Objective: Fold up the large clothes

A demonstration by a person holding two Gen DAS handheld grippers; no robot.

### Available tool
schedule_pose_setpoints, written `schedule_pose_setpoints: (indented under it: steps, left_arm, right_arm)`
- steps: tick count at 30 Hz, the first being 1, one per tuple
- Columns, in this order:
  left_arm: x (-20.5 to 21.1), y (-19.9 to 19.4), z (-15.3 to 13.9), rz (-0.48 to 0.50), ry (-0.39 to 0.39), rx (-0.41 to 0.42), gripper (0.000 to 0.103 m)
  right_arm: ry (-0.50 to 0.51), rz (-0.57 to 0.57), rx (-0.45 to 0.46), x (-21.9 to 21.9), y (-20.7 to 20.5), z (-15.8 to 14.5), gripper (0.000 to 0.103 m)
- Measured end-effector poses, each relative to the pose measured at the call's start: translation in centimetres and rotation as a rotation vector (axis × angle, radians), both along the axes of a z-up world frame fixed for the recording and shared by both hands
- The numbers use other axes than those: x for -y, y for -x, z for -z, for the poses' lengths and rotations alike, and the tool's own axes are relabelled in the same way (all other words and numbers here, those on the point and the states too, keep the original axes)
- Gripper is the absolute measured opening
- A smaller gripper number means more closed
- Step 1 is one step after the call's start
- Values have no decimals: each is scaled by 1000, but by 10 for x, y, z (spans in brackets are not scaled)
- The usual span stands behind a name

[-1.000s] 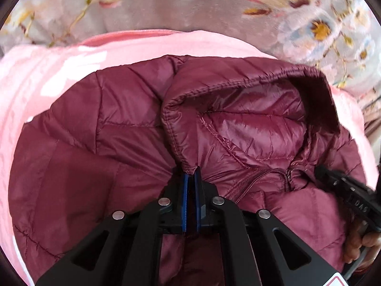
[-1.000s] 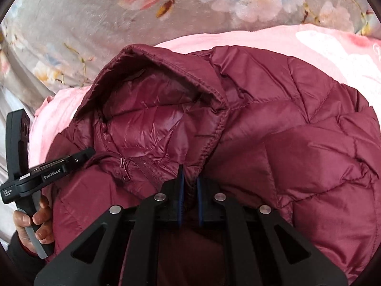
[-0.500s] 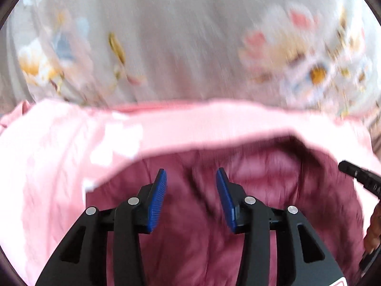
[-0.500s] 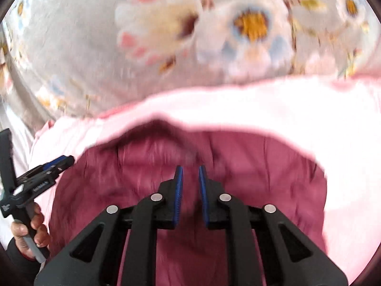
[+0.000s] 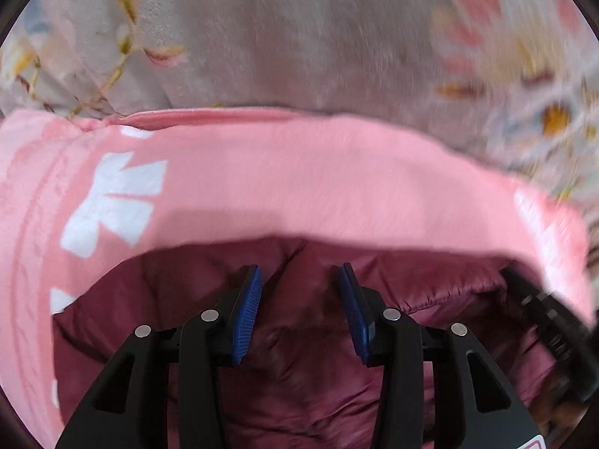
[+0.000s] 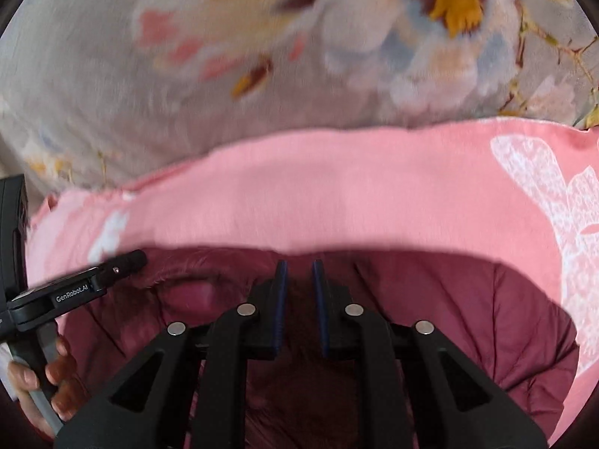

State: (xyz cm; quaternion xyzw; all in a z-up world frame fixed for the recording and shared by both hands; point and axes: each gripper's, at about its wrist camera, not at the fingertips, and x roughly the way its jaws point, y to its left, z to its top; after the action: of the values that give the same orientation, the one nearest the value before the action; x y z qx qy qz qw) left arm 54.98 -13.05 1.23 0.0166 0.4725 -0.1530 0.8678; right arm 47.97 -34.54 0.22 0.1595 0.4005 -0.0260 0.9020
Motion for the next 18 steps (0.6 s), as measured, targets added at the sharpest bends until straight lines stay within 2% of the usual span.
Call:
schedule_pose_setpoints:
  steps: [4, 8, 18]
  left_arm:
    - [-6, 7, 19, 18, -19, 1, 45]
    - [-2, 16, 29, 26, -43, 60, 47]
    - [16, 22, 36, 25, -141, 149, 49]
  right_arm:
    - [51, -21, 0, -2, 13, 14, 11]
    - [72, -25, 16, -4, 16, 21, 11]
    - [221, -15, 24, -23, 15, 22, 11]
